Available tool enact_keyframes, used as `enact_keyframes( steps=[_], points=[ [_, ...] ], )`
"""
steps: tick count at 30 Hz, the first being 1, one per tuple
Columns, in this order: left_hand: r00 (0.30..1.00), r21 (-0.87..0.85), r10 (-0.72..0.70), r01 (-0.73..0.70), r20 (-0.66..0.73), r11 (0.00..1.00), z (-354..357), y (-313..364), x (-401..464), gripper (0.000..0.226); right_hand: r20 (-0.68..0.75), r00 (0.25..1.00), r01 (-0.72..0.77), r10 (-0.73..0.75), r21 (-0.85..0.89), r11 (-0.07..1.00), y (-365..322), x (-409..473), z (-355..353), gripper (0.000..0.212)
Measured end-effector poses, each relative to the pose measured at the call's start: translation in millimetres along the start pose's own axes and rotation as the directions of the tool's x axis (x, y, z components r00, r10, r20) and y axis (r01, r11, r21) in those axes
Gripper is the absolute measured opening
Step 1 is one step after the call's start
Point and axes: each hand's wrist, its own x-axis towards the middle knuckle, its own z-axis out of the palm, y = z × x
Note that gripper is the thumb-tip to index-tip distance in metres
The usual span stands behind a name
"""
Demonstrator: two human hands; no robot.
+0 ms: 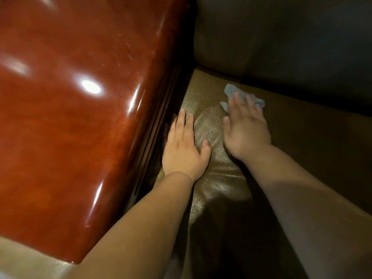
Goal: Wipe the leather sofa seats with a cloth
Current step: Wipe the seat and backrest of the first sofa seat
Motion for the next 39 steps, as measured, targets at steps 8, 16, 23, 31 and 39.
enact_keyframes(
  steps=[8,16,23,31,39],
  points=[
    [0.977,-0.035,-0.107,0.116,0.185,0.993,-46.4,15.3,3.0,0.075,0.166,0.941,0.308,-0.296,-0.050,0.950,11.2,-29.2,-22.5,0.062],
    [0.992,-0.133,-0.020,0.037,0.127,0.990,-38.1,-49.3,-122.6,0.080,0.031,0.979,0.200,-0.199,-0.049,0.978,-31.4,-22.8,14.3,0.067],
    [0.993,-0.123,-0.014,0.029,0.121,0.992,-33.5,-51.0,-122.5,0.083,0.088,0.877,0.481,-0.473,-0.128,0.867,-26.1,-33.7,17.1,0.061],
    [0.995,-0.137,0.038,-0.025,0.095,0.990,-26.9,-54.3,-122.9,0.084,0.021,0.919,0.394,-0.394,-0.096,0.914,-67.2,-27.3,28.8,0.066],
    [0.997,-0.179,0.040,-0.027,0.069,0.983,-21.9,-58.6,-123.9,0.089,0.104,0.871,0.492,-0.481,-0.173,0.853,-57.9,33.9,12.7,0.061]
  ],
)
